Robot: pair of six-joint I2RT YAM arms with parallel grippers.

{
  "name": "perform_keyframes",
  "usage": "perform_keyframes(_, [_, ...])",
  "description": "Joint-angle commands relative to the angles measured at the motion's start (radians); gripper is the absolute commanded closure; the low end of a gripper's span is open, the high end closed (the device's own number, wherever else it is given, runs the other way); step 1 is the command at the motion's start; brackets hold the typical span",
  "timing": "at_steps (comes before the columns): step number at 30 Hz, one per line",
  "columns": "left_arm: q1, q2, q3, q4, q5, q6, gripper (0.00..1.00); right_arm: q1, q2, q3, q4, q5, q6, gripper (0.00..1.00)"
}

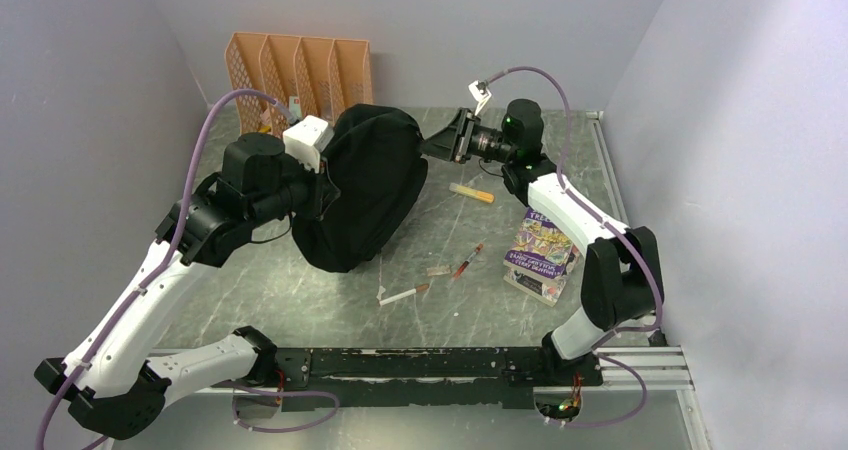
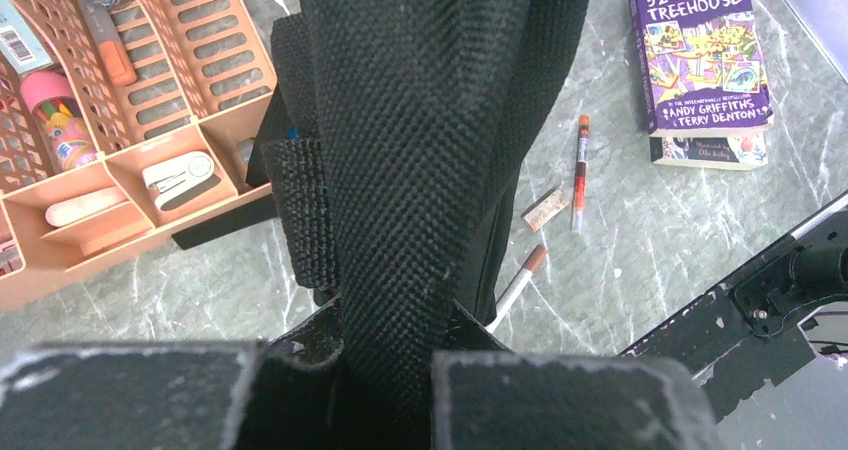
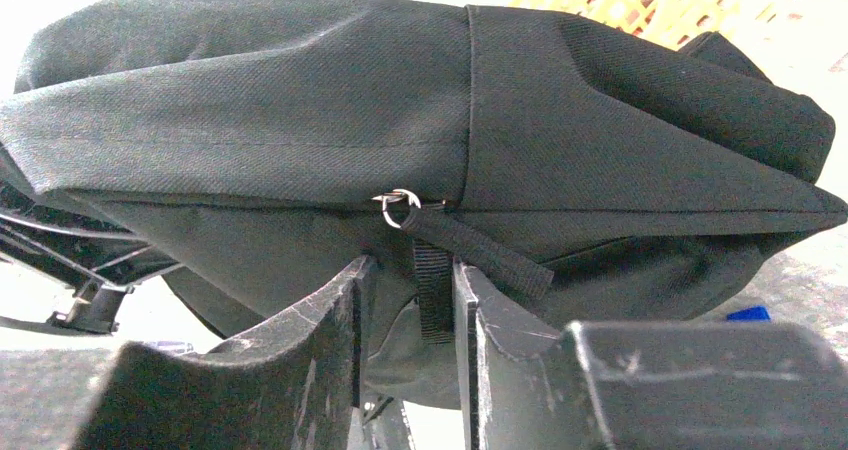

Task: Pack the student bag
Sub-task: Unzip the student bag at the center of the board.

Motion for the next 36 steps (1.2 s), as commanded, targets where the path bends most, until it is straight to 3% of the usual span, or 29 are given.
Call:
perform_keyframes(1, [0.008,-0.023,-0.001,0.08,0.042,0.008,0.95,0.006,0.021,0.044,0.01,-0.001,-0.009,0.63])
perform_keyframes(7, [0.008,-0.031,-0.002,0.082,0.037,0.01,0.95,0.012,0.012,0.054,-0.067,0.063,-0.074,0.64])
perform_keyframes(12, [0.008,-0.033,-0.011,0.083,0.035,0.007,0.95,0.012,-0.005,0.056,-0.064,0.056,-0.087,0.87])
perform_keyframes(17, [0.008,-0.041,-0.017,0.087,0.025,0.006,0.95,0.011,-0.044,0.039,-0.022,0.025,-0.092,1.0])
perform_keyframes(29, [0.008,-0.036,-0.027,0.094,0.022,-0.005,0.95,0.013,-0.091,0.034,0.04,-0.103,-0.08,1.0])
perform_keyframes(33, [0.008,-0.026,-0.03,0.101,0.034,-0.009,0.95,0.041,-0.101,0.086,-0.05,-0.111,-0.159,1.0])
perform_keyframes(36, [0.008,-0.022,-0.033,0.11,0.051,-0.01,0.85,0.084,-0.105,0.139,-0.13,-0.099,-0.241,1.0])
